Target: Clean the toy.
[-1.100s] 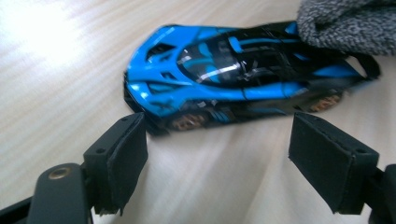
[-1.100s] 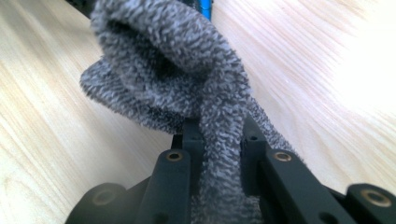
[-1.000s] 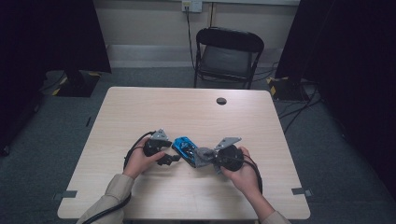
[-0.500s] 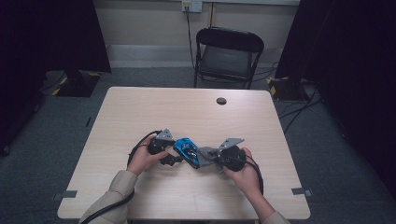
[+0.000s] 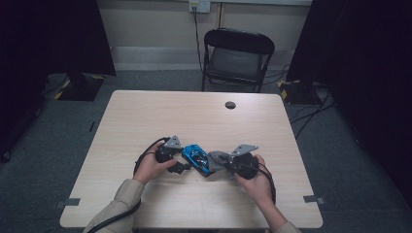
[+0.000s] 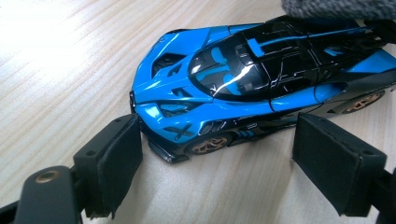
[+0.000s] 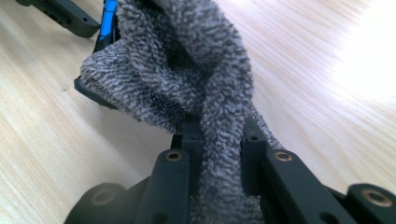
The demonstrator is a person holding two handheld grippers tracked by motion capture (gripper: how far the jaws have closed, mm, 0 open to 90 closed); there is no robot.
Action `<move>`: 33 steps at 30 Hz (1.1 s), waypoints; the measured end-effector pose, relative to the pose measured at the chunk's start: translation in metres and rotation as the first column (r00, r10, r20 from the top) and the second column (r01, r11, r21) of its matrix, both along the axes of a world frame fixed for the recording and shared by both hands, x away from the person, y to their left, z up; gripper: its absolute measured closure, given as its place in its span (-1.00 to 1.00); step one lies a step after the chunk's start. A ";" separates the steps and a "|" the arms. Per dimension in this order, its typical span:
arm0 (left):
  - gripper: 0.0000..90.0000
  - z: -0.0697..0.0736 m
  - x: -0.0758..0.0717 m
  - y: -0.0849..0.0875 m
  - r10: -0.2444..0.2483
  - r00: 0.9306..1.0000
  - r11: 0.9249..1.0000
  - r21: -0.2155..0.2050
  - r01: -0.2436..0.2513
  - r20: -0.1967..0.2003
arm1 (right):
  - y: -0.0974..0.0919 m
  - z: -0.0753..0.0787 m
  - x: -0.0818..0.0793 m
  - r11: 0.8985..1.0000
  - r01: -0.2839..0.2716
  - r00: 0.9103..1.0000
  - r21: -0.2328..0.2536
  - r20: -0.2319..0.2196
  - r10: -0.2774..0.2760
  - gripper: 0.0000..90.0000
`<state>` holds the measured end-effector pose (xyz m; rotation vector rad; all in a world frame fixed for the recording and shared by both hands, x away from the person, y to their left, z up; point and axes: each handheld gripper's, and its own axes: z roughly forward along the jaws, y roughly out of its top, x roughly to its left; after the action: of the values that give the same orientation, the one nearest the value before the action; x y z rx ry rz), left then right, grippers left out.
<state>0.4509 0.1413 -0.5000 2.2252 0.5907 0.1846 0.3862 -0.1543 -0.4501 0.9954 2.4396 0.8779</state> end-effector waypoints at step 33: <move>-0.67 0.000 -0.041 0.093 0.131 0.991 0.990 0.042 -0.133 0.038 | 0.152 -0.002 0.005 0.998 -0.051 0.994 -0.043 -0.104 0.047 0.72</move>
<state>0.4102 0.2344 -0.5002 2.2216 0.7216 0.3064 0.3908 -0.0020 -0.4524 0.9911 2.5682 0.8014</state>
